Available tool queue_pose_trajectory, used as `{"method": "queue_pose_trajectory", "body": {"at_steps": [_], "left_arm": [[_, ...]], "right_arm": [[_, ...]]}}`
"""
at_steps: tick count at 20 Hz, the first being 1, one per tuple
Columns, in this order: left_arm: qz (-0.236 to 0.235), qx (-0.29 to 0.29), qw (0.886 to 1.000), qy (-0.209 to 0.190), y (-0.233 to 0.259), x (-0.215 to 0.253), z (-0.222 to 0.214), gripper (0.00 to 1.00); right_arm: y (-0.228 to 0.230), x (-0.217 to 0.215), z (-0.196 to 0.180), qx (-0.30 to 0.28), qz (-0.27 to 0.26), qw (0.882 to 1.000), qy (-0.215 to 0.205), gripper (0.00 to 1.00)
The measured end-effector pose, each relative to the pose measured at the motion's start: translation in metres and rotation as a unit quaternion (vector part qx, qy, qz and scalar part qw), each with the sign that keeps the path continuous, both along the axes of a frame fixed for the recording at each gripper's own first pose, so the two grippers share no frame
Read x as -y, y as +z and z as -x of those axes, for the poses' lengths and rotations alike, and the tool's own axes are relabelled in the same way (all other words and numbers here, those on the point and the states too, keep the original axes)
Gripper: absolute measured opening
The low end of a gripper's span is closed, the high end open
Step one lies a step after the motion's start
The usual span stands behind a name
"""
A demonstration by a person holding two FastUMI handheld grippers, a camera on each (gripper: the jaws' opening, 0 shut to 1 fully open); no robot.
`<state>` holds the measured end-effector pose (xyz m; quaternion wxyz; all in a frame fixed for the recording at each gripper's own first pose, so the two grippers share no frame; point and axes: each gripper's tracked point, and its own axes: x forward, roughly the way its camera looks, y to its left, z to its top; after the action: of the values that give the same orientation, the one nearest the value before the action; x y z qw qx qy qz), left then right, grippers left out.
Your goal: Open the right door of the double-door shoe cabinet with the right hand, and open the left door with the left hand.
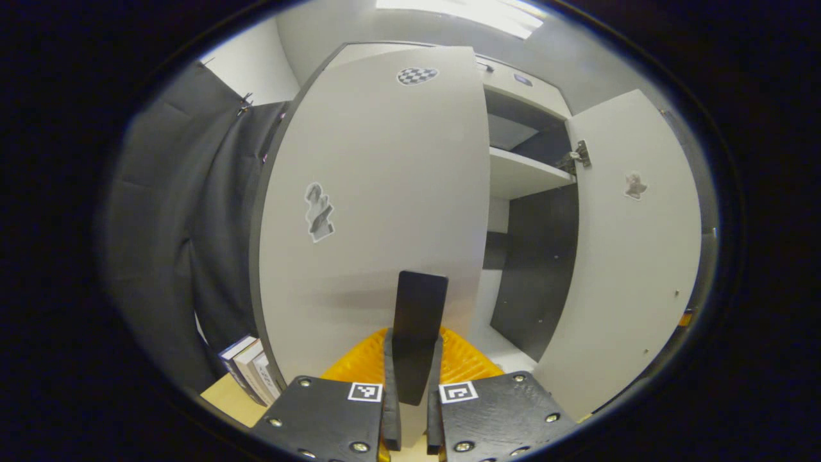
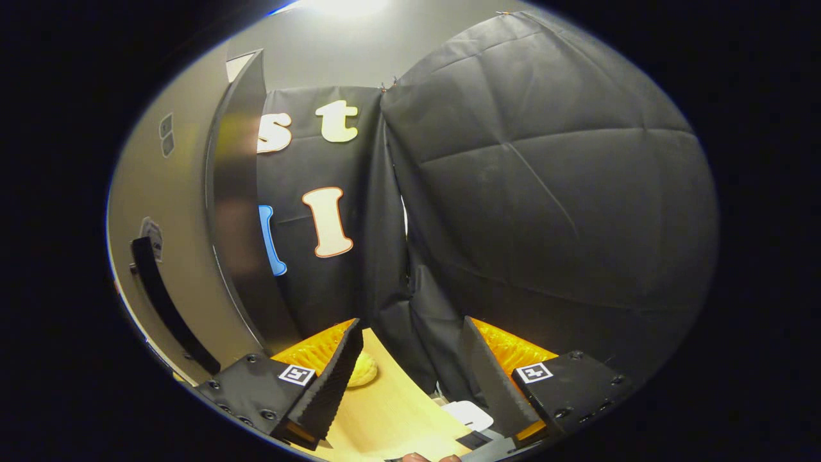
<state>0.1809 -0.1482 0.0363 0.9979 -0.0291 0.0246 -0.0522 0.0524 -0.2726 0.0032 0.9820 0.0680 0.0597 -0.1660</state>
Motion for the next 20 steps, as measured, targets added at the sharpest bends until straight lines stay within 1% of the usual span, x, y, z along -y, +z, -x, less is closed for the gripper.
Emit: {"method": "queue_pose_trajectory", "body": {"at_steps": [1, 2, 4, 9, 10, 11, 16, 20], "left_arm": [[0.003, 0.002, 1.000, -0.003, 0.000, -0.002, 0.002, 0.18], [0.002, 0.005, 1.000, -0.007, 0.000, -0.004, 0.005, 0.18], [0.002, 0.008, 1.000, -0.013, -0.001, -0.010, 0.011, 0.18], [0.007, 0.014, 0.999, -0.028, -0.001, -0.026, 0.022, 0.18], [0.009, 0.017, 0.999, -0.031, -0.002, -0.030, 0.025, 0.18], [0.011, 0.019, 0.999, -0.034, -0.001, -0.034, 0.027, 0.18], [0.006, 0.035, 0.999, -0.033, 0.001, -0.051, 0.047, 0.18], [0.014, 0.043, 0.999, -0.030, 0.002, -0.067, 0.057, 0.17]], "right_arm": [[0.000, -0.001, 0.009, -0.001, 0.003, 1.000, -0.005, 1.00], [0.000, -0.003, 0.017, -0.001, 0.006, 1.000, -0.011, 0.98], [-0.001, -0.006, 0.031, -0.002, 0.010, 1.000, -0.020, 0.98], [-0.010, -0.025, 0.060, -0.002, 0.008, 1.000, -0.022, 0.98], [-0.012, -0.031, 0.064, -0.002, 0.008, 1.000, -0.020, 0.98], [-0.013, -0.036, 0.067, -0.003, 0.009, 1.000, -0.017, 0.92], [-0.017, -0.063, 0.078, -0.004, 0.023, 1.000, -0.002, 0.92], [-0.022, -0.088, 0.080, -0.015, 0.024, 0.999, 0.024, 0.92]]}}
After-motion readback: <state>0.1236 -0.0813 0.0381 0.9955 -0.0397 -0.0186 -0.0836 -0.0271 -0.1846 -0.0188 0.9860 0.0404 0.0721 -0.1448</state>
